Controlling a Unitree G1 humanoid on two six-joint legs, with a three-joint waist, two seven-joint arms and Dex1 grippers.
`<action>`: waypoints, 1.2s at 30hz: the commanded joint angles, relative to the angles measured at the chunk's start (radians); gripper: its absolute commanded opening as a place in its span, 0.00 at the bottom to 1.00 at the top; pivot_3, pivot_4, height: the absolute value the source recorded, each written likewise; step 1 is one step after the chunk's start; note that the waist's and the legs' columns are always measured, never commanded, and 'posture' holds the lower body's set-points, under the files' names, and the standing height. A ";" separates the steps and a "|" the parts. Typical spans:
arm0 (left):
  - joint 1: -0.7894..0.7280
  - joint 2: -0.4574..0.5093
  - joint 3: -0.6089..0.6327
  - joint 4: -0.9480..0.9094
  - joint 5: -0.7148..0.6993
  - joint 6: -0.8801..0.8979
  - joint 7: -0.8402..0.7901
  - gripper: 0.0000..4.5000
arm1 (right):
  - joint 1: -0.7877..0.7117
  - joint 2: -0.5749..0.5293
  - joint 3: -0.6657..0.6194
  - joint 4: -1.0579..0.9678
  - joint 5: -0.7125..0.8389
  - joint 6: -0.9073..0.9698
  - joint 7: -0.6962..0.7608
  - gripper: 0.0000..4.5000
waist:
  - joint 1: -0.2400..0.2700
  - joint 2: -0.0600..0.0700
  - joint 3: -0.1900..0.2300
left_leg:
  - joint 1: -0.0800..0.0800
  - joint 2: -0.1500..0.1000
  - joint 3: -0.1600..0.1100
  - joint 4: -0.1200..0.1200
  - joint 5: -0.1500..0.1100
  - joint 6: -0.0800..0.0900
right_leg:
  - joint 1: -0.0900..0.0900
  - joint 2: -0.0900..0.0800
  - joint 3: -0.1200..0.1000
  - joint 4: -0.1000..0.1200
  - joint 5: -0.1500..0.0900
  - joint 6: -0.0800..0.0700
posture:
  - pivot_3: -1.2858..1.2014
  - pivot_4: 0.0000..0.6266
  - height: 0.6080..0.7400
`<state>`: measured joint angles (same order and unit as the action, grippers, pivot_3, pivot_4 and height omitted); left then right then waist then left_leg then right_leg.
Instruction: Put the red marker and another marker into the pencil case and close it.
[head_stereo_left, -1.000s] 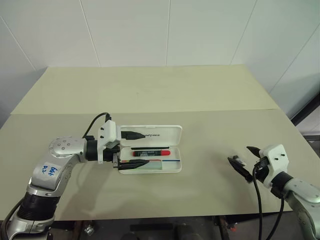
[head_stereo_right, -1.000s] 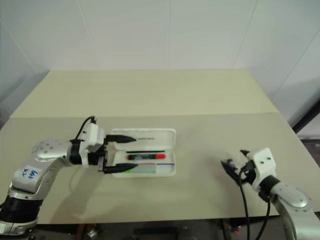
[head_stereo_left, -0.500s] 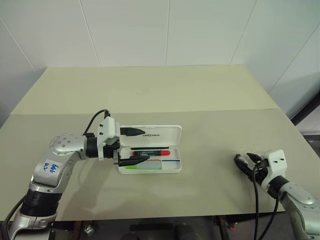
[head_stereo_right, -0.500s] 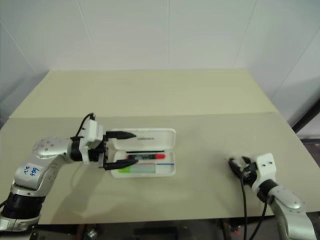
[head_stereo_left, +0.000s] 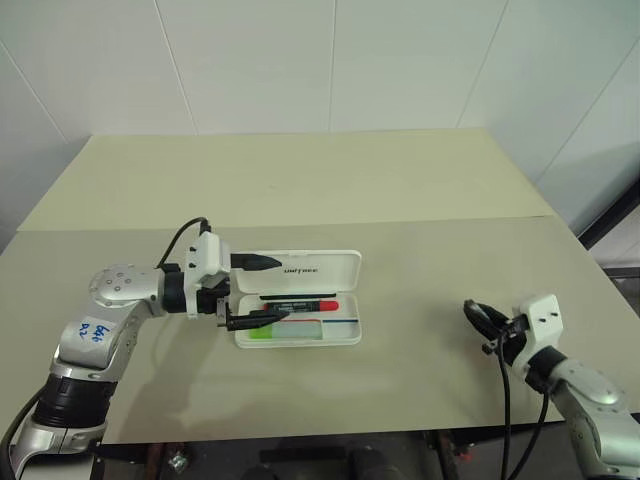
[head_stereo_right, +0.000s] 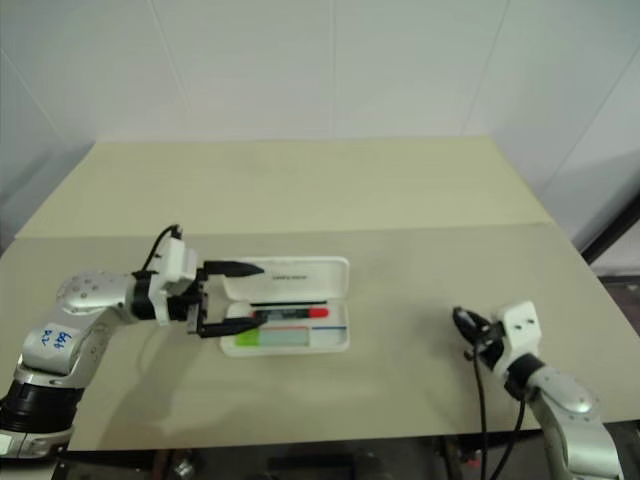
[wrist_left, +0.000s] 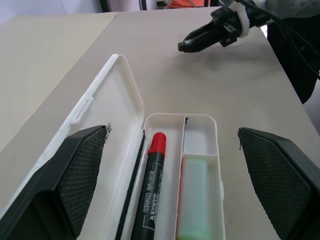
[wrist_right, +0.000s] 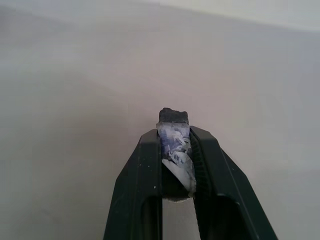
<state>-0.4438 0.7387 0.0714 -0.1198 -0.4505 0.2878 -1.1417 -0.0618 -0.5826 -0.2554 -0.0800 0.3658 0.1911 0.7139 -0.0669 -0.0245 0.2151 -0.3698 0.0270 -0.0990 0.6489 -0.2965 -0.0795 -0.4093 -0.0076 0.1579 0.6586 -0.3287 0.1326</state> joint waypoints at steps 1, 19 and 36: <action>0.023 0.038 0.054 0.030 0.000 -0.045 -0.024 1.00 | -0.063 -0.064 0.043 -0.063 0.027 -0.027 0.124 0.09 | -0.004 0.000 0.000 | 0.000 0.000 0.000 0.000 0.000 0.000 | 0.000 0.000 0.000 0.000 0.000 0.000 | 0.52 0.24 1.00; 0.184 0.117 0.166 0.062 0.012 -0.104 -0.018 1.00 | -0.368 -0.032 0.323 -0.026 0.040 0.012 0.418 0.09 | -0.015 0.000 0.000 | -0.002 0.001 -0.001 -0.002 0.000 -0.001 | -0.001 -0.001 -0.002 -0.002 0.000 0.000 | 0.52 0.24 1.00; 0.240 0.099 0.145 -0.028 -0.010 -0.057 0.002 1.00 | -0.419 0.062 0.464 0.021 -0.022 -0.028 0.484 0.09 | -0.017 0.000 0.000 | -0.001 0.001 -0.001 -0.001 -0.001 -0.001 | -0.001 -0.001 -0.002 -0.002 0.000 0.000 | 0.52 0.24 1.00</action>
<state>-0.2039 0.8378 0.2134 -0.1135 -0.4456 0.2310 -1.1442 -0.4645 -0.5292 0.2020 -0.0572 0.3508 0.1914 1.1887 -0.0839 -0.0246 0.2152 -0.3713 0.0283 -0.1003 0.6474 -0.2971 -0.0805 -0.4107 -0.0087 0.1561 0.6568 -0.3287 0.1325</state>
